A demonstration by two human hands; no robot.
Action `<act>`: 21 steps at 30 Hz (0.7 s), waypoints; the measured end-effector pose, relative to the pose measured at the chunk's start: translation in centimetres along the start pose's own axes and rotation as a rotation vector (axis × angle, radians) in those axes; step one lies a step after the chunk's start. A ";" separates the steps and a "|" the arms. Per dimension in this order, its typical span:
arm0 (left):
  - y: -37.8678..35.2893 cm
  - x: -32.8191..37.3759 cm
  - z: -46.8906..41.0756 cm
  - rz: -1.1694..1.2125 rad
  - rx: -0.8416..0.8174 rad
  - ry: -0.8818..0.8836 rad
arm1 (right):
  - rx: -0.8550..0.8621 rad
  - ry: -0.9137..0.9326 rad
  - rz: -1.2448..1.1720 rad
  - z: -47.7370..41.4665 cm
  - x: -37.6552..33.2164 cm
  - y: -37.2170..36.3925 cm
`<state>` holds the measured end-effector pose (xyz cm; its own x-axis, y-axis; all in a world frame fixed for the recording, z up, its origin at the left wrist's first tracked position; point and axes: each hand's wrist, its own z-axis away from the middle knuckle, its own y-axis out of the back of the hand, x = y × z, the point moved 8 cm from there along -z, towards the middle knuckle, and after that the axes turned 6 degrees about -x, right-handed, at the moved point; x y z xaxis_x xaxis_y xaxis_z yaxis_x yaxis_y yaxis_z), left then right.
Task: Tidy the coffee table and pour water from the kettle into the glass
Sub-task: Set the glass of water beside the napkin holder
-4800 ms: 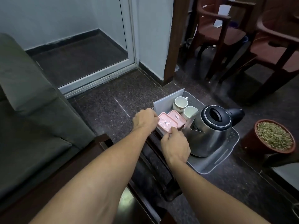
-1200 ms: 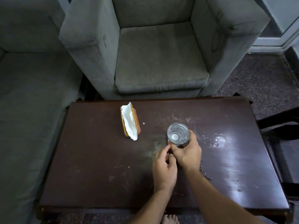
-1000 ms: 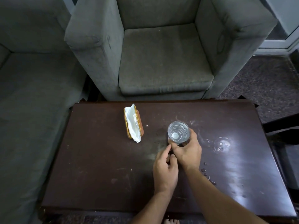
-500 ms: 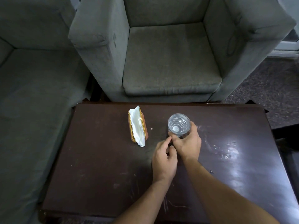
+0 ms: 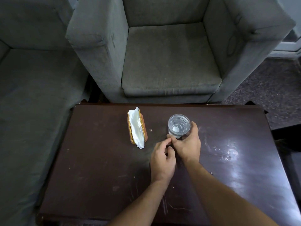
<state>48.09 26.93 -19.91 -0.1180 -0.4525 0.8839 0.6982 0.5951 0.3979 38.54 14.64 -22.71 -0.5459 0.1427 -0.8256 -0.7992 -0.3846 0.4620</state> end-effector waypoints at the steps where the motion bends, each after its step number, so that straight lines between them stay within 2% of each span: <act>1: 0.3 0.0 0.1 0.002 0.017 -0.004 | -0.004 -0.028 -0.015 0.5 0.4 0.1; 3: 1.1 -0.2 0.2 -0.001 0.052 -0.007 | 0.053 -0.045 0.030 2.6 1.1 0.7; 5: 2.6 -0.5 0.3 -0.003 0.122 0.005 | 0.103 0.025 0.125 5.3 1.3 0.8; 9: 7.3 -0.8 -0.4 -0.024 0.384 0.041 | -0.089 0.120 0.233 8.4 0.0 -3.1; 13: 11.1 -1.5 -2.5 0.031 0.518 0.119 | -0.246 0.247 0.189 8.2 -4.5 -7.5; 15: 12.1 -2.7 -3.9 0.121 0.488 0.230 | -0.347 0.216 0.119 7.8 -6.3 -9.5; 17: 12.0 -3.9 -5.4 0.222 0.362 0.307 | -0.449 0.145 0.064 7.4 -7.3 -11.2; 21: 11.0 -4.2 -7.6 0.298 0.116 0.330 | -0.467 -0.033 -0.020 6.2 -7.0 -12.3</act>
<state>61.61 30.36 -21.16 0.3208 -0.4263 0.8458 0.5817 0.7934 0.1793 50.64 24.02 -20.67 -0.5456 0.1802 -0.8185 -0.6148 -0.7497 0.2448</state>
